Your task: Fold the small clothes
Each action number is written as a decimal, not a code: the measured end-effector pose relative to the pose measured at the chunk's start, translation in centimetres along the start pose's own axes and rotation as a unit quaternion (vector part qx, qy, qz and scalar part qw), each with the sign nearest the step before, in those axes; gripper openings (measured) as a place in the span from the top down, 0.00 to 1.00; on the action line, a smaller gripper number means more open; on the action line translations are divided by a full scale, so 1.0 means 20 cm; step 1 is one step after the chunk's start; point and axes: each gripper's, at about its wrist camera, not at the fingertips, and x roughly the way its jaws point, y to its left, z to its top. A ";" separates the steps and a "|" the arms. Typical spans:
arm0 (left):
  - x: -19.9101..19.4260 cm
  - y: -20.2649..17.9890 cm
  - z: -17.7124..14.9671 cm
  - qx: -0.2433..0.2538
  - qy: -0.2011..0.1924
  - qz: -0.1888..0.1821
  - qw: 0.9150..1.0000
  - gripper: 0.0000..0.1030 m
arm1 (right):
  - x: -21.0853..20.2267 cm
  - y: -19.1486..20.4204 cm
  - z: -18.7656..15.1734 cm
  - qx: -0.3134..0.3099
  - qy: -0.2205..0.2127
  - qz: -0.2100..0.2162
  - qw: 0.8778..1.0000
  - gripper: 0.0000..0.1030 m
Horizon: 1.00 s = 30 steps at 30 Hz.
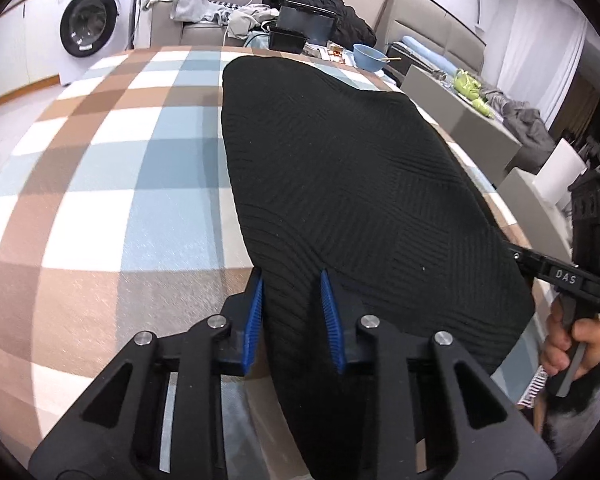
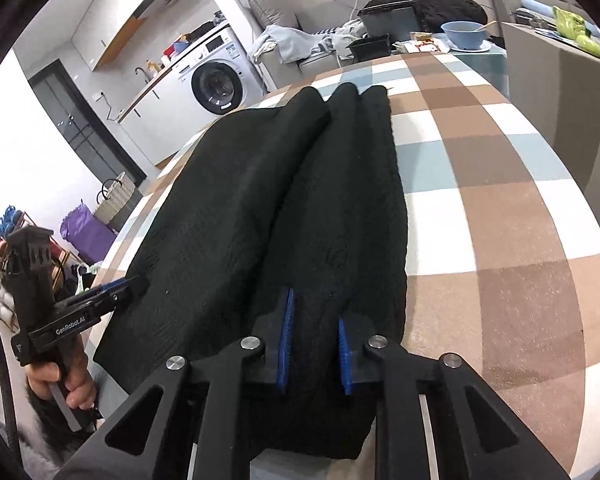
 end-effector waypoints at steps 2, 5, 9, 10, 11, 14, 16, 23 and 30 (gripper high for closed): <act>0.01 0.02 0.02 -0.005 0.002 0.004 1.000 0.77 | 0.02 0.01 0.01 -0.007 0.004 0.001 1.000 0.83; 0.01 0.08 0.06 -0.018 0.004 0.008 1.000 0.78 | 0.06 0.04 0.05 -0.015 0.011 0.004 1.000 0.83; 0.01 0.20 0.13 -0.030 -0.004 0.030 0.999 0.79 | 0.14 0.09 0.11 -0.020 0.018 0.013 1.000 0.83; 0.01 0.22 0.16 -0.029 -0.008 0.037 0.999 0.79 | 0.17 0.10 0.14 -0.021 0.021 0.014 0.999 0.83; 0.02 0.25 0.17 -0.029 -0.010 0.043 0.999 0.79 | 0.20 0.12 0.16 -0.025 0.023 0.014 0.999 0.83; 0.05 0.33 0.23 -0.041 -0.008 0.051 0.998 0.79 | 0.25 0.18 0.17 -0.046 0.026 0.011 0.999 0.81; 0.07 0.37 0.24 -0.053 -0.004 0.042 0.998 0.79 | 0.24 0.19 0.16 -0.053 0.024 0.004 0.998 0.79; -0.03 0.29 0.16 -0.019 -0.038 0.076 0.996 0.41 | 0.02 0.18 0.09 -0.058 -0.048 0.017 0.997 0.09; -0.25 0.13 0.02 0.039 -0.117 0.041 0.992 0.13 | -0.19 0.22 0.01 -0.088 -0.139 0.036 0.986 0.00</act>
